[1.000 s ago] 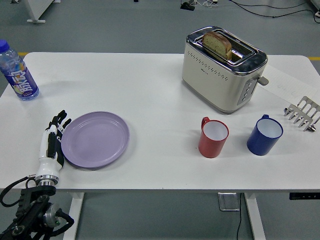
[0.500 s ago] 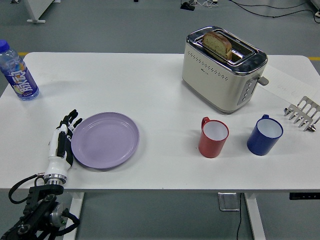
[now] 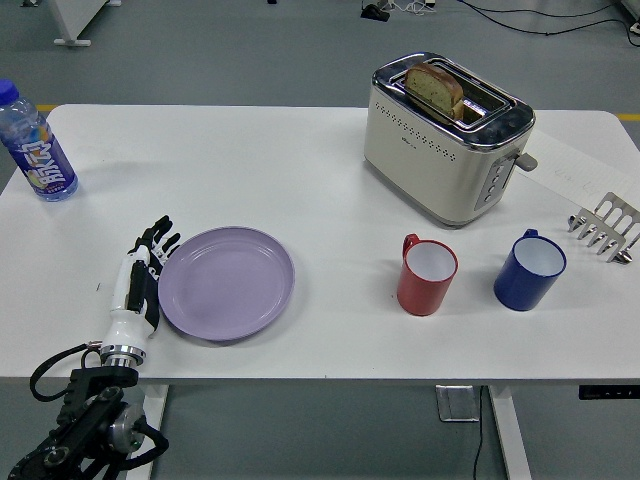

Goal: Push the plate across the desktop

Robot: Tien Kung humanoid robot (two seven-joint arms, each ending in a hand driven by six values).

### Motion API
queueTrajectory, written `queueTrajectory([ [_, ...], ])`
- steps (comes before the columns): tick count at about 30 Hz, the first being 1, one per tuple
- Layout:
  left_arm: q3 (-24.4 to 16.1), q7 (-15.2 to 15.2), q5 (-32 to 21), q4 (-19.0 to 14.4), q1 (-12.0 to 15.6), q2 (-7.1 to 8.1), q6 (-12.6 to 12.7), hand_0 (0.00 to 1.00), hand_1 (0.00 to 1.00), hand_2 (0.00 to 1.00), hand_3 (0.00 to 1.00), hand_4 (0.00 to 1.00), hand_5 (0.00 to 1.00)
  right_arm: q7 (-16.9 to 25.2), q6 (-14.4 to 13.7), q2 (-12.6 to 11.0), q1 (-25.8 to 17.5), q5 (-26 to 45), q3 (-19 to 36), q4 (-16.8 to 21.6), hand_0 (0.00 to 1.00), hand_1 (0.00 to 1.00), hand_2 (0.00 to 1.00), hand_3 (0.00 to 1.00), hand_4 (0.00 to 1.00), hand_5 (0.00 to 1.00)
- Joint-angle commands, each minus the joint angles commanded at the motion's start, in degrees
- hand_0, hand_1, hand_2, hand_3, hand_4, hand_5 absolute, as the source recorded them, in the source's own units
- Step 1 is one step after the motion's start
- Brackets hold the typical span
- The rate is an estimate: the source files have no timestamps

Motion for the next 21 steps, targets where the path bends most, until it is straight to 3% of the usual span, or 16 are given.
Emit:
queueTrajectory([
  [21,2.19,-0.08,-0.48,-0.43,-0.65,0.00,0.38,0.833,0.882,0.937,0.857,0.517,0.998,-0.15,0.02,-0.09,0.17,-0.81,0.71,0.00,0.656,0.640,0.714,0.666,0.252,0.282],
])
